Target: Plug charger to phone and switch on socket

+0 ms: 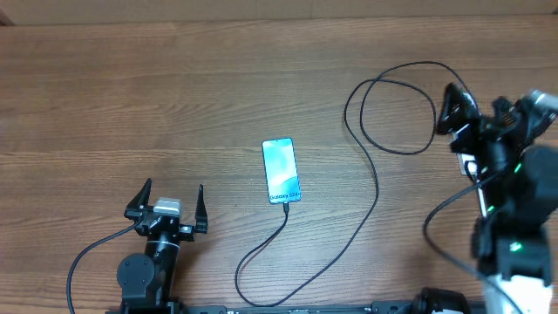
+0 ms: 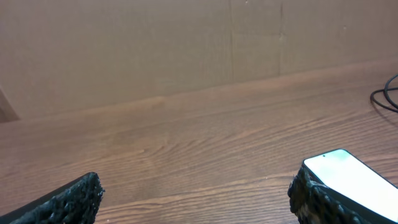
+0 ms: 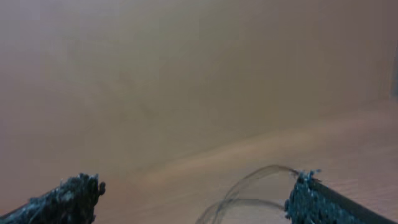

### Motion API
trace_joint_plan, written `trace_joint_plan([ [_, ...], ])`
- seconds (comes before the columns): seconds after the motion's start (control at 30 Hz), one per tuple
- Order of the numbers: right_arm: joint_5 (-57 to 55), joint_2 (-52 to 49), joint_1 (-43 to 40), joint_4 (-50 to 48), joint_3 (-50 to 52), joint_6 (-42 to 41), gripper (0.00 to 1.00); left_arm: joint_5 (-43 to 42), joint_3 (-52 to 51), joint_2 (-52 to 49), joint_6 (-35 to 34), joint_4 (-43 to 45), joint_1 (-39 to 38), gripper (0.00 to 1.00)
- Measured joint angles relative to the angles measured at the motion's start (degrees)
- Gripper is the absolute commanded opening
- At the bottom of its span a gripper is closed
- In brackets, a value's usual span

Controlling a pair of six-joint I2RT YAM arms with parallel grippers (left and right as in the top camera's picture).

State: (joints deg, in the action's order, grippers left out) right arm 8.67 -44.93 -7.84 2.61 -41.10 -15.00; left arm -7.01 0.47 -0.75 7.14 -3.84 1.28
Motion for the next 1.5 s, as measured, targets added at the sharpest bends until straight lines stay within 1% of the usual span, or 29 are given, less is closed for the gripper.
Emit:
trace_joint_plan([
  [0.03, 0.04, 1.57, 1.03, -4.33, 2.80, 0.04, 1.00, 0.02, 0.00, 0.02, 0.00, 0.00, 0.00, 0.99],
  [0.07, 0.04, 1.84, 1.18, -5.11, 3.30, 0.07, 1.00, 0.00, 0.00, 0.00, 0.00, 0.07, 0.00, 0.99],
  [0.1, 0.11, 4.61, 2.73, -10.08, 7.65, 0.11, 1.00, 0.00, 0.00, 0.00, 0.00, 0.04, 0.00, 0.99],
  [0.17, 0.09, 7.37, 4.11, -16.41, 12.87, 0.02, 1.00, 0.02, 0.00, 0.00, 0.00, 0.02, 0.00, 0.99],
  [0.23, 0.07, 10.19, 5.31, -20.20, 18.45, 0.02, 1.00, 0.02, 0.00, 0.00, 0.00, 0.04, 0.00, 1.00],
  [0.33, -0.26, 13.22, 6.36, -21.29, 24.52, 0.04, 1.00, 0.00, 0.00, 0.00, 0.00, 0.02, 0.00, 0.99],
  [0.47, -1.66, 17.59, 7.26, -20.98, 30.10, 0.07, 1.00, 0.02, 0.00, 0.00, 0.00, 0.02, 0.00, 0.99],
  [0.57, -2.25, 21.55, 7.30, -20.41, 32.26, 0.07, 1.00, 0.02, 0.00, 0.00, 0.00, 0.04, 0.00, 0.99],
  [0.77, -2.99, 31.58, 7.50, -13.03, 36.85, 0.04, 1.00, 0.02, 0.00, 0.00, 0.00, 0.02, 0.00, 0.99],
  [1.07, -2.91, 43.41, 7.52, 0.68, 39.82, 0.04, 1.00, 0.02, 0.00, 0.02, 0.00, 0.02, 0.00, 1.00],
  [1.17, -2.71, 43.93, 7.52, 1.99, 40.04, 0.61, 1.00, 0.02, 0.00, 0.00, 0.00, 0.02, 0.00, 0.99],
  [1.5, -2.10, 44.09, 7.52, 2.03, 40.04, 7.98, 1.00, 0.02, 0.00, 0.00, 0.00, 0.02, 0.00, 1.00],
])
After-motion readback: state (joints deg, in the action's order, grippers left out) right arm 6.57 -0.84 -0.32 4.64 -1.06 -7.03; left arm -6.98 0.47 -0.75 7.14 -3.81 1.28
